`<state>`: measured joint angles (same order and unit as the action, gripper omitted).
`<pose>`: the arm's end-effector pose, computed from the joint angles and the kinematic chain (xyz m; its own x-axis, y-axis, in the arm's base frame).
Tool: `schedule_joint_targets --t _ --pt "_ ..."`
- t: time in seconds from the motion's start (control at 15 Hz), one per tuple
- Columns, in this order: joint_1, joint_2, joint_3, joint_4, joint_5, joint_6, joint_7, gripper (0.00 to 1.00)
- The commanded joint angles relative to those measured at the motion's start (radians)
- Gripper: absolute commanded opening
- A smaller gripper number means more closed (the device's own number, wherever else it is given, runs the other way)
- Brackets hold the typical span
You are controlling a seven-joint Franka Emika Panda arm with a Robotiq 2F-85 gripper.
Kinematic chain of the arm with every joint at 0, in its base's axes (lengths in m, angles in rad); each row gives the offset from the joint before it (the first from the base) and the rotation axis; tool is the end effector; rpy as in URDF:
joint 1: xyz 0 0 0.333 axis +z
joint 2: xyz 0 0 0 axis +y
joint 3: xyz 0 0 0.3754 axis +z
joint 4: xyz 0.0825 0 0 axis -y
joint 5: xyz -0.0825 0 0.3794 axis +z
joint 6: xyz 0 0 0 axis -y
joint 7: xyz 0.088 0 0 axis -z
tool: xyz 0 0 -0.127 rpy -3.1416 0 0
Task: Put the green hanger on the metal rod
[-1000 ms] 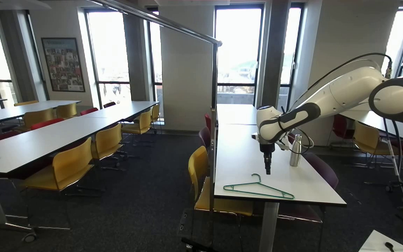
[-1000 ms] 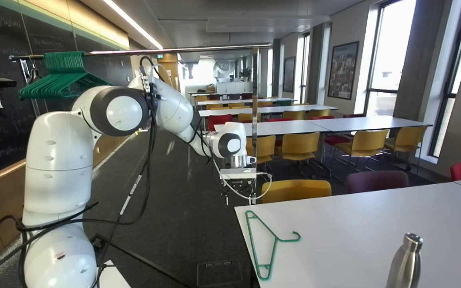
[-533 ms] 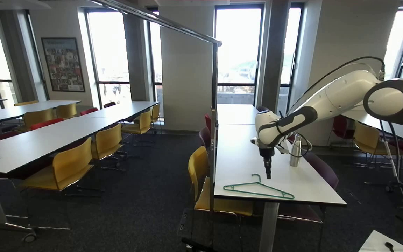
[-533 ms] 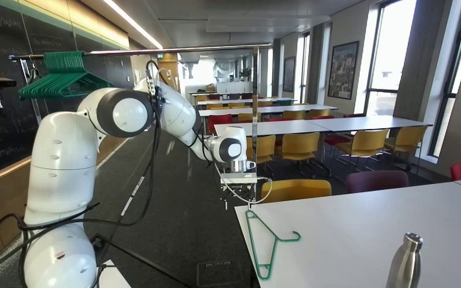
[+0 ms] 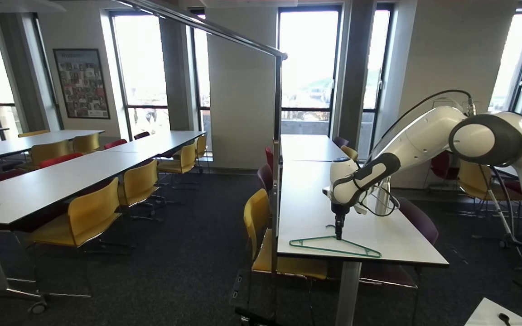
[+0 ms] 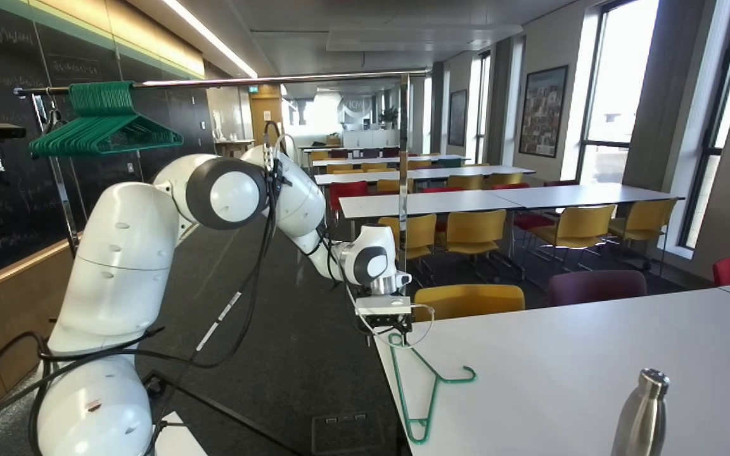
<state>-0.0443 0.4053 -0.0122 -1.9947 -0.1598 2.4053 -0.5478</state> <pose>0.6286 -0.0383 0.2951 0.8195 0.5700 -0.0598 0.5731 -0.8140 0.0950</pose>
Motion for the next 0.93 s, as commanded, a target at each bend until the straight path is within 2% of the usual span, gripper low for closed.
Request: schedule_joint_targets --t 0.0,0.13,0.27,0.4,0.47,0.87 --pt "-0.005 0.031 0.006 -0.001 -0.016 0.09 0.101 1.0" --pt "-0.008 0.059 0.012 0.014 -0.01 0.087 0.109 1.0" --pt "-0.034 0.09 0.041 0.035 0.012 0.053 0.034 1.0" --pt "-0.062 0.114 0.075 0.061 0.052 -0.034 -0.025 1.0" --pt "-0.031 0.095 0.045 0.016 0.007 0.041 0.046 1.0" --pt "-0.041 0.123 0.059 0.053 0.017 -0.013 0.024 1.0"
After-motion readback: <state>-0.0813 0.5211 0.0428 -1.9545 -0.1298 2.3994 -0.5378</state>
